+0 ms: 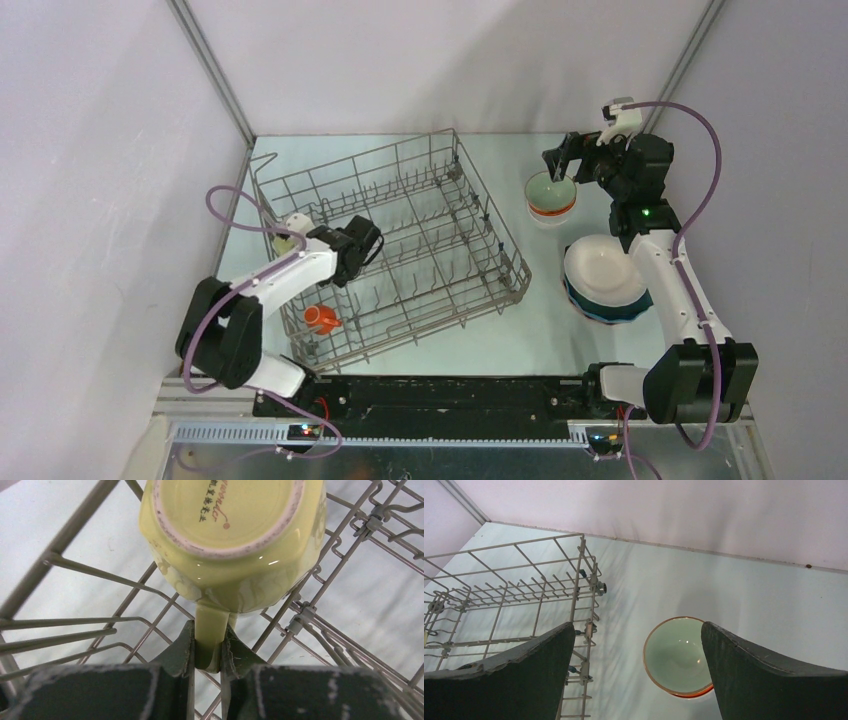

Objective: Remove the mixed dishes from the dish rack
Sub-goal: Pick up the cup from the dish rack.

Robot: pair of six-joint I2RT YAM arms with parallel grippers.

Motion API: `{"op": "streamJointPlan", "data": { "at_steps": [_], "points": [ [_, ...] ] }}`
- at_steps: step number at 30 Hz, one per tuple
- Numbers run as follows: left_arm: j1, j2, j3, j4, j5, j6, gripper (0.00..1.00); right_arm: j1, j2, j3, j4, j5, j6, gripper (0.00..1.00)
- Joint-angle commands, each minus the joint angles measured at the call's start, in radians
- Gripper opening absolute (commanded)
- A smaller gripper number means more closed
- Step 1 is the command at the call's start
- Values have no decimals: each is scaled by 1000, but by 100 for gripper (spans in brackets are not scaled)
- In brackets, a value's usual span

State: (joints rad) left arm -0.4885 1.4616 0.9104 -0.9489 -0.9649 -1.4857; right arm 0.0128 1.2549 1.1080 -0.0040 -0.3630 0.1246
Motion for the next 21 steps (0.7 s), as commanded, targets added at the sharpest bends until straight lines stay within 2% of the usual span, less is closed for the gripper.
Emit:
{"op": "streamJointPlan", "data": {
  "at_steps": [1, 7, 11, 15, 21],
  "points": [
    [-15, -118, 3, 64, -84, 118, 0, -4, 3, 4, 44, -2, 9, 100],
    [-27, -277, -92, 334, 5, 345, 0, -5, 0, 4, 42, -1, 8, 100],
    [-27, -393, -154, 453, 53, 427, 0, -4, 0, 4, 42, -3, 10, 100],
    [-28, -512, -204, 527, 64, 479, 0, -4, -2, 3, 41, -9, 13, 100],
    [-28, -604, -223, 558, 98, 527, 0, -4, -3, 4, 41, -16, 15, 100]
  ]
}}
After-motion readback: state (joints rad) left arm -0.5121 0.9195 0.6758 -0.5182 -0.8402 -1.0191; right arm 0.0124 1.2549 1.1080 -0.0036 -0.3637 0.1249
